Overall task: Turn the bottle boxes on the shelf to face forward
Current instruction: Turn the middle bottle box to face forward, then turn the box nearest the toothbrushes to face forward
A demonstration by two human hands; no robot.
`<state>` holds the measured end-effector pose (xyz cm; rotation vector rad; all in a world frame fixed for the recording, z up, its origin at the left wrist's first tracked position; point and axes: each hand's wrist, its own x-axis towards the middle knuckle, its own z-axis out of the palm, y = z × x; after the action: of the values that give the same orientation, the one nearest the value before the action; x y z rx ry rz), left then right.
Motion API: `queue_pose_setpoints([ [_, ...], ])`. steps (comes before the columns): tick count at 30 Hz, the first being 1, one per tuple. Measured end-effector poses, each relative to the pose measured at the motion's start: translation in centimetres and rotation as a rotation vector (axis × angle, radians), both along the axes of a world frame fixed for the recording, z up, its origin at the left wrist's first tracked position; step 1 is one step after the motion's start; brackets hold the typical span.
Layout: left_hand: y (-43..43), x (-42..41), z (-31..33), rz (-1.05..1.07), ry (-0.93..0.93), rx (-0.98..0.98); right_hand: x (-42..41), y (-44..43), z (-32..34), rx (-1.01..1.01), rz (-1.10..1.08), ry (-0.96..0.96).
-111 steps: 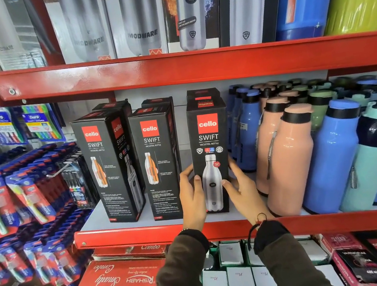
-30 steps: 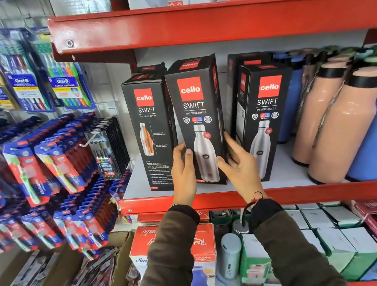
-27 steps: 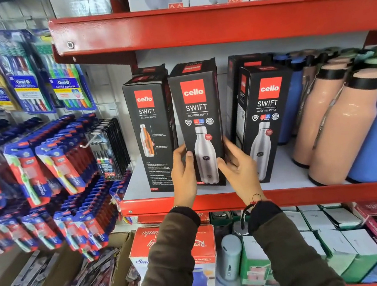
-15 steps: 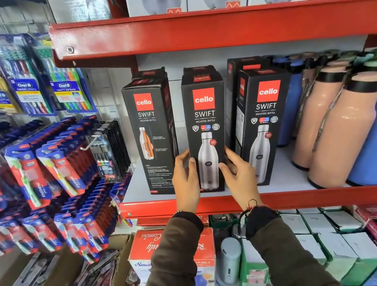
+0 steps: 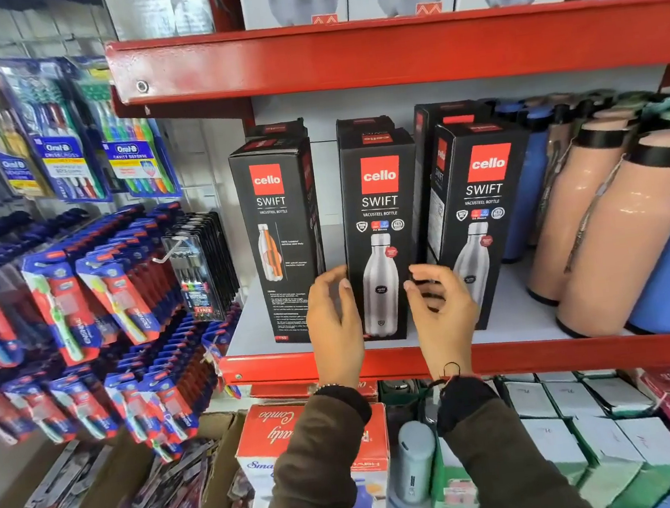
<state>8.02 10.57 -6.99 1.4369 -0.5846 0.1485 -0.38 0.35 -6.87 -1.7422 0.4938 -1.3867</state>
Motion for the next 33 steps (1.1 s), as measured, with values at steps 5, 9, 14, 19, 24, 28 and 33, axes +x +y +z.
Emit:
queue_pose_setpoints([
  [5,2.0,1.1,0.6,0.075,-0.151,-0.098,1.4,2.8,1.4,-0.101,0.080,-0.047],
  [9,3.7,2.9,0.8,0.259,-0.198,-0.068,3.2,5.3,1.9,-0.039,0.298,0.048],
  [14,6.4,6.0,0.8,0.095,-0.002,-0.005,6.0,8.3,0.7,0.114,0.468,0.181],
  [19,7.8,7.6,0.8,-0.218,0.188,0.004,8.2,9.1,-0.8,0.148,0.381,0.316],
  [24,9.0,8.4,1.5,-0.276,0.270,-0.059,8.9,9.8,-1.1,0.103,0.326,0.346],
  [28,9.9,8.9,2.2,-0.248,0.210,-0.078,9.3,9.9,-0.2,0.056,0.287,0.314],
  [33,10.5,9.1,2.2,-0.197,0.157,-0.138,9.9,10.2,0.9,0.064,0.218,0.226],
])
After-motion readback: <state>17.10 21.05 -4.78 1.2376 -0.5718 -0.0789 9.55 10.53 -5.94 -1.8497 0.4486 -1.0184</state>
